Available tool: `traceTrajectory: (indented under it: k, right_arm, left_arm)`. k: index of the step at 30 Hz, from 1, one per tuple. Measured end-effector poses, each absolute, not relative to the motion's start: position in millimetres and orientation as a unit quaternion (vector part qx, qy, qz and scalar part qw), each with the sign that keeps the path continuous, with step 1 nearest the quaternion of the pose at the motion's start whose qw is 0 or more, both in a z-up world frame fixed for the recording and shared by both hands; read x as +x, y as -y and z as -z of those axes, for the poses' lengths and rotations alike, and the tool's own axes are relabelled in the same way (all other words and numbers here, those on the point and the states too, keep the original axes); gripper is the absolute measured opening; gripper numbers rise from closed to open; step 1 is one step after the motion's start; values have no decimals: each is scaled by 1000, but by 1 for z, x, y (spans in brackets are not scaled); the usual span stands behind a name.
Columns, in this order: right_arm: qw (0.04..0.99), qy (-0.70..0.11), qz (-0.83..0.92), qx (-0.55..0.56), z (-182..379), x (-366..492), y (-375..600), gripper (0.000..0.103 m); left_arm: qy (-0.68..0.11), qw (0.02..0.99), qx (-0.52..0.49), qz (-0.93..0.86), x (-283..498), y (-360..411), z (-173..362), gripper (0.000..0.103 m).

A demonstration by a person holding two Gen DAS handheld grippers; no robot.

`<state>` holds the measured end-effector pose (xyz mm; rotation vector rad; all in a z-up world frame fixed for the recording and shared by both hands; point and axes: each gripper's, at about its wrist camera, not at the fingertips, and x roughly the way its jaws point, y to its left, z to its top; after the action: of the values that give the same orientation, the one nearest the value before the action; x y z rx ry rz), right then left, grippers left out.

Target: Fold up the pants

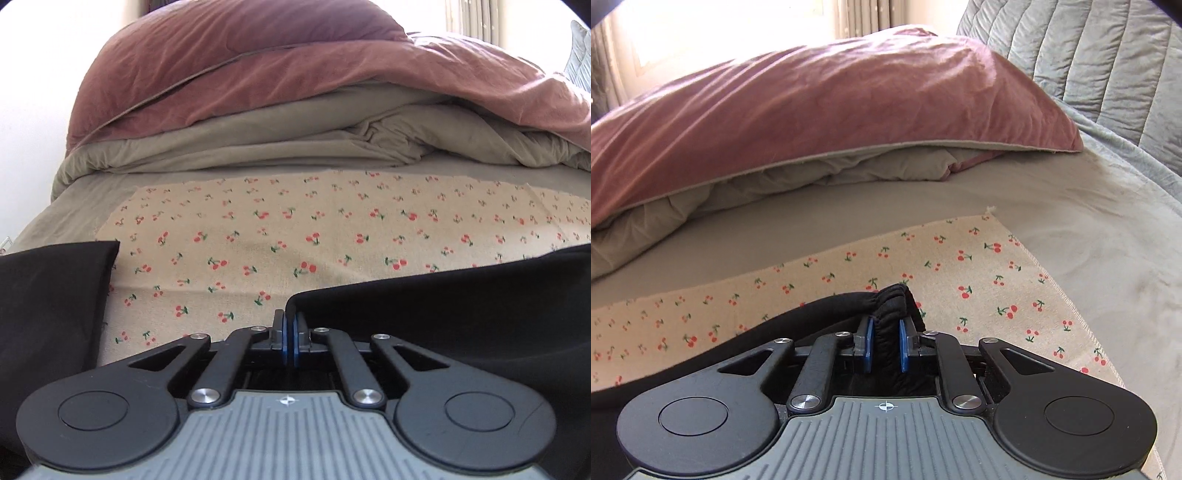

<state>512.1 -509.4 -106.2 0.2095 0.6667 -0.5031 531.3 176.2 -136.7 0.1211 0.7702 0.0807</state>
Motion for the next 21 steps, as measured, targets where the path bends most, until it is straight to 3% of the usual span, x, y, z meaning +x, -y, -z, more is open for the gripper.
traceTrajectory:
  k: [5, 8, 10, 11, 13, 14, 15, 18, 20, 21]
  right_arm:
    - [967, -144, 173, 121, 23, 440, 490, 12]
    - [979, -102, 131, 119, 13, 370, 487, 12]
    - [976, -135, 131, 114, 30, 328, 496, 13]
    - [969, -171, 141, 106, 48, 301, 503, 14]
    - [946, -257, 148, 132, 88, 260, 518, 16]
    - [931, -296, 152, 146, 107, 243, 522, 18]
    - [921, -321, 157, 153, 122, 226, 522, 21]
    - [907, -333, 196, 168, 135, 188, 511, 27]
    - [897, -326, 231, 190, 129, 171, 508, 43]
    - [891, -320, 252, 203, 125, 167, 507, 65]
  left_arm:
    - [-272, 960, 12, -58, 491, -193, 76, 4]
    - [-219, 975, -12, -24, 430, -213, 59, 5]
    - [-233, 972, 3, 37, 385, -218, 67, 7]
    - [-254, 965, 25, 60, 364, -217, 77, 13]
    - [-297, 945, 108, 82, 328, -210, 99, 28]
    - [-321, 931, 155, 78, 312, -208, 114, 43]
    - [-341, 921, 176, 69, 302, -209, 125, 49]
    - [-385, 912, 127, 63, 284, -230, 131, 49]
    - [-375, 924, 35, 58, 273, -249, 117, 51]
    - [-368, 928, -10, 59, 271, -257, 111, 53]
